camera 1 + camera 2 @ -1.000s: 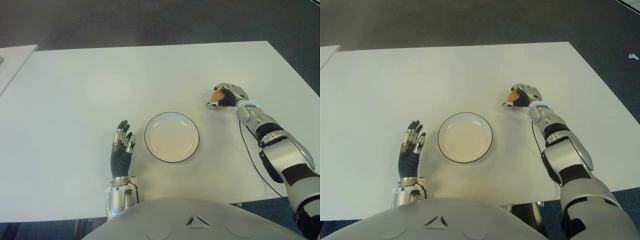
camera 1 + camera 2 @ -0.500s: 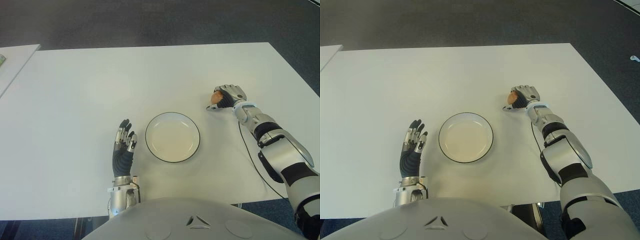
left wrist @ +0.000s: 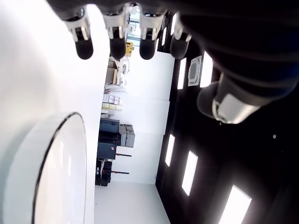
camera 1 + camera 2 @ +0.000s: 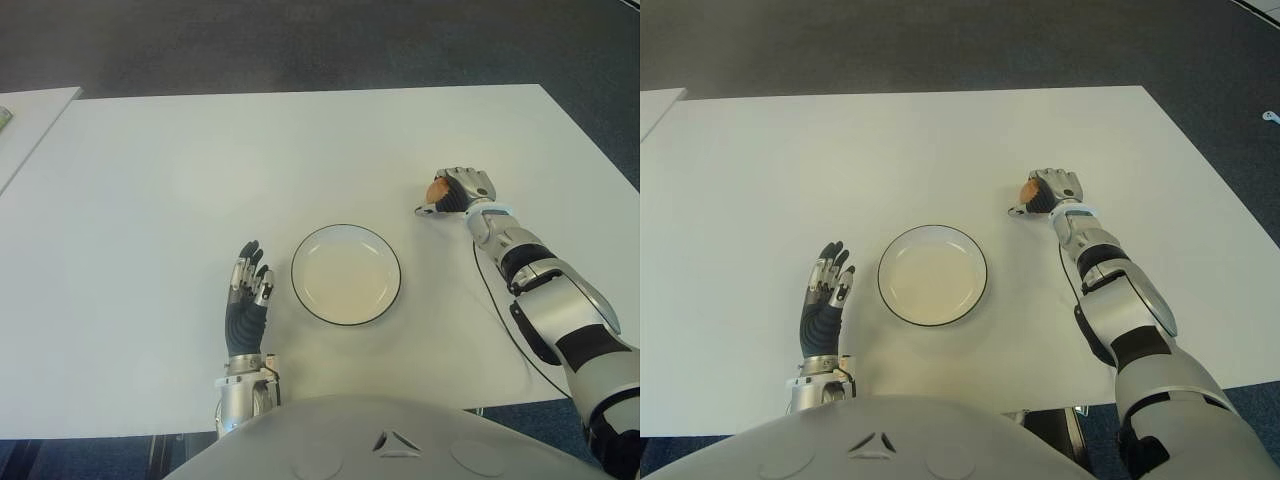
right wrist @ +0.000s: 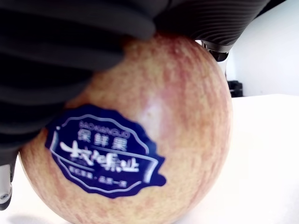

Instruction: Put the apples into the plate.

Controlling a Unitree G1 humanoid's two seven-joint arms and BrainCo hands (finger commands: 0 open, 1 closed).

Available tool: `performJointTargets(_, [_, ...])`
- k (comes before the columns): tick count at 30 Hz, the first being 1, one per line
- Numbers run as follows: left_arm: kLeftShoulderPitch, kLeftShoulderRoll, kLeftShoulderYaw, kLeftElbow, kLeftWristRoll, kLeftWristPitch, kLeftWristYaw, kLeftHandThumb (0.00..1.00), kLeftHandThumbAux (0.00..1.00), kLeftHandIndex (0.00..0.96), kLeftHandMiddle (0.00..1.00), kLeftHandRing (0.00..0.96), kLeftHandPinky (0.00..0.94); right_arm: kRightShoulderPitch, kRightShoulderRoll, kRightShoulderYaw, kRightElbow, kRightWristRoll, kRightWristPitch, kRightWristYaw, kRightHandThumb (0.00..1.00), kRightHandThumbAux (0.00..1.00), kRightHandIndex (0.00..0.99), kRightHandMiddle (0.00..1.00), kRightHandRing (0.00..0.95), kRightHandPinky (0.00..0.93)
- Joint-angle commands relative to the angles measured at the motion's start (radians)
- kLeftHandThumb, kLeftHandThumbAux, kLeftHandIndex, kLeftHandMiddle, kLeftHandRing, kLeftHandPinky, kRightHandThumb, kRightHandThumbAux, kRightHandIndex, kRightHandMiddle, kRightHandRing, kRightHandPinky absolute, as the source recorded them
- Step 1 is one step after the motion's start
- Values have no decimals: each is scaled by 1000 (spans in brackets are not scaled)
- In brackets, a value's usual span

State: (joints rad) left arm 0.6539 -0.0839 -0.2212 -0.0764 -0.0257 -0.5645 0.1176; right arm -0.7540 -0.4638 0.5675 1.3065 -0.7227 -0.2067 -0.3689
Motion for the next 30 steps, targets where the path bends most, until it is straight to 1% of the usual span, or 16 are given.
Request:
performJointTargets(1, [28,-43,-17,5,12,-5,17,167,492,0,0,0,0,95,20,24,66,-22,54,78,780,693,445,690,806,782])
performJointTargets(2, [27,-44,-17,6,10,-4,18,166,493,0,0,0,0,94,20,28,66,-26,54,78,795,688,447,650,805,779])
performJointTargets(3, [26,-44,-16,7,8,-4,18,165,495,0,0,0,0,94,20,31,66,-28,55,79,814,684,436,590,805,771])
performJointTargets(4, [26,-44,-17,7,7,-4,18,164,497,0,0,0,0,94,21,34,66,-32,54,79,826,682,430,551,804,765])
performJointTargets(5, [27,-45,-17,8,7,-3,18,163,498,0,0,0,0,94,21,36,66,-33,53,80,832,682,416,535,803,756])
performJointTargets(9, [27,-45,-20,8,-9,-3,11,162,505,0,0,0,0,94,20,45,66,-40,45,80,841,681,401,510,800,760])
performJointTargets(11, [26,-45,-21,8,-13,-3,8,163,509,0,0,0,0,93,19,48,66,-40,42,79,850,674,431,498,804,771])
performJointTargets(16, [28,-44,-22,4,-18,-1,8,164,510,0,0,0,0,93,16,57,65,-46,39,71,855,670,449,491,804,776])
performJointTargets(20, [20,-46,-21,14,-50,2,-2,170,517,0,0,0,0,92,16,63,66,-49,40,60,848,677,422,485,798,775])
performJointTargets(26, [5,-47,-22,32,-69,-7,-7,180,529,0,0,0,0,85,15,72,66,-50,41,53,852,672,442,485,799,775])
performJointTargets(30, [-2,-50,-16,48,-71,-14,0,174,536,0,0,0,0,56,5,78,62,-56,35,47,846,678,415,490,797,771])
